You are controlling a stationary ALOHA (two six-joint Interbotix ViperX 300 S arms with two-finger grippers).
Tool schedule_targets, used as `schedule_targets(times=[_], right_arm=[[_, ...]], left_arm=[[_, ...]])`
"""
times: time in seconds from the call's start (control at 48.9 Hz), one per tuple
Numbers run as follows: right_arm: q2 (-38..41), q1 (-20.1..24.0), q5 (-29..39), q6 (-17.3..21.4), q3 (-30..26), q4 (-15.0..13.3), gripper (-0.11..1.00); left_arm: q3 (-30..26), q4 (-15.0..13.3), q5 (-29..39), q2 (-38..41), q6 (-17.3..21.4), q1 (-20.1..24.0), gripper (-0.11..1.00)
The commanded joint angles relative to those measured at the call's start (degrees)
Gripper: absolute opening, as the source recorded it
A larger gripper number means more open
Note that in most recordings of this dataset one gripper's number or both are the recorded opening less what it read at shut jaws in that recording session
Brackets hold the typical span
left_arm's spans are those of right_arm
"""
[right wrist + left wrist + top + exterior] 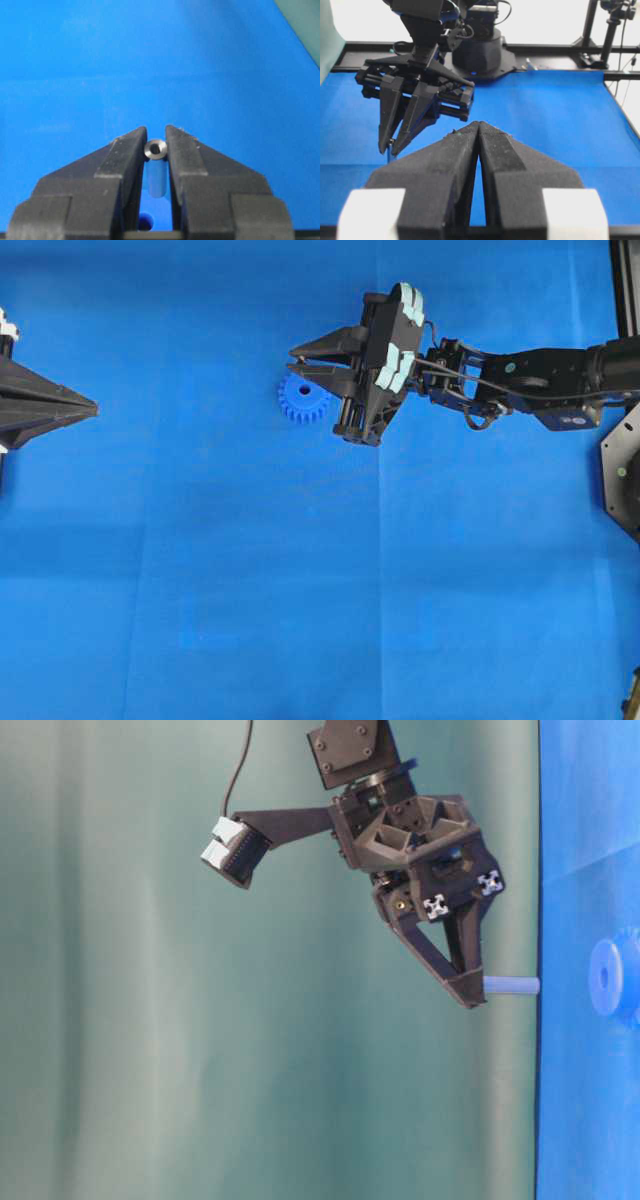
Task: Insert the shaft placed at a random location into the center hole of the small gear at another random location.
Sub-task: 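Align the shaft above the gear hole and lower it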
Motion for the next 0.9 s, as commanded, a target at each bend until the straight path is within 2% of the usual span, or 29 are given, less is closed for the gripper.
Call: schedule_targets(times=[0.0,0.552,0.879], right_arm=[[-1.4,0.3,-0.2,-0.1,-0.4,-0.1,0.03],[5.6,0.8,-3.4,0.6,-0.4,1.0,0.03],[7.1,0.7,-3.9,0.6,-0.4,1.1,0.03]], left_arm=[[-0.6,0.0,-0.3,0.2,0.1,0.1,0.0],[-0.6,0.0,-0.3,0.2,0.1,0.1,0.0],[-0.6,0.0,-0.3,0.2,0.1,0.1,0.0]])
